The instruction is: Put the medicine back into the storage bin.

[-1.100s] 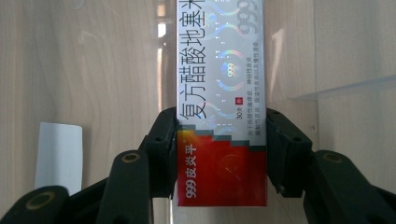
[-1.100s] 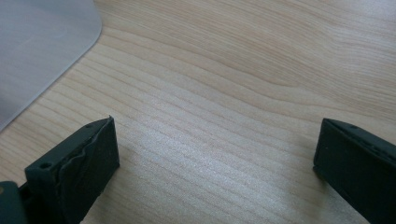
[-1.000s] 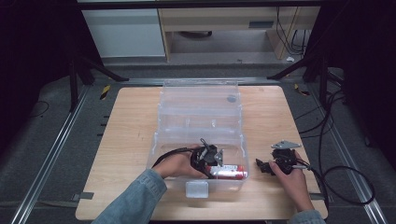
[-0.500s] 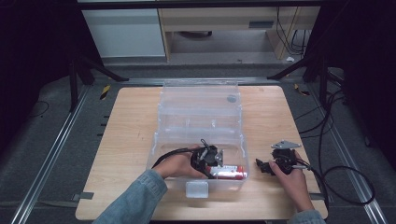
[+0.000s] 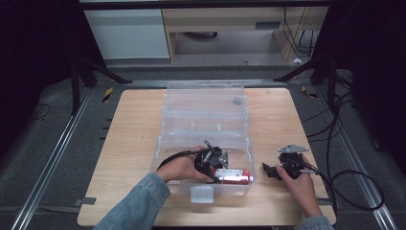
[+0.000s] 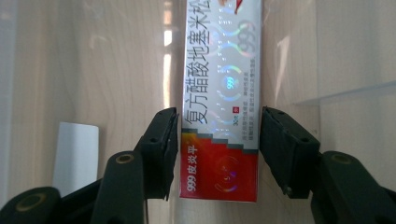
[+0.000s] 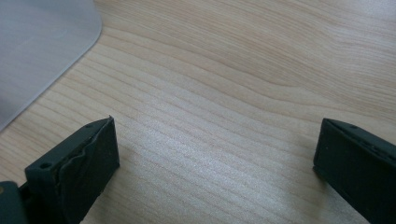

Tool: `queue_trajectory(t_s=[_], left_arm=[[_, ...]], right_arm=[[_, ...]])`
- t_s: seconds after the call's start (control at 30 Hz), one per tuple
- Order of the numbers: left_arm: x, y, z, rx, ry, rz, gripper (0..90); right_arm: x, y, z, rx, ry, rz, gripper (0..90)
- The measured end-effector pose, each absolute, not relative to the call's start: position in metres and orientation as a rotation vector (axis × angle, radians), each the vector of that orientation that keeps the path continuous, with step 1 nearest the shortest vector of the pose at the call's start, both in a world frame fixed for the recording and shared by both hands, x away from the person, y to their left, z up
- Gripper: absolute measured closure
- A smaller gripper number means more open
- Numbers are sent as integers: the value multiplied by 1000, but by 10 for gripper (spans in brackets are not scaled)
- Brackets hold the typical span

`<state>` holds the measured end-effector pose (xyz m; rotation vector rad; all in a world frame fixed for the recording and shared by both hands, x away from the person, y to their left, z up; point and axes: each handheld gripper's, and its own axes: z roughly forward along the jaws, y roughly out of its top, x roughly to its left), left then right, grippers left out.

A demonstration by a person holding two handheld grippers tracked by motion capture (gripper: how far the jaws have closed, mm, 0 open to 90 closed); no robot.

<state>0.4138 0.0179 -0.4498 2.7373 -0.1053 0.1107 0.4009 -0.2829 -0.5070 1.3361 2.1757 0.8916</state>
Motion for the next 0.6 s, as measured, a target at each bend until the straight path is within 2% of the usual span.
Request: queue_trajectory(t_s=[0.27,0.6], left_arm=[[411,25,-438,2688,-85,150,432],[398,35,-402,2529,-58,221,422]], right_arm=[[401,-283,-507,1336,2176,892,5],[401,-283,-507,1336,2176,891,4]])
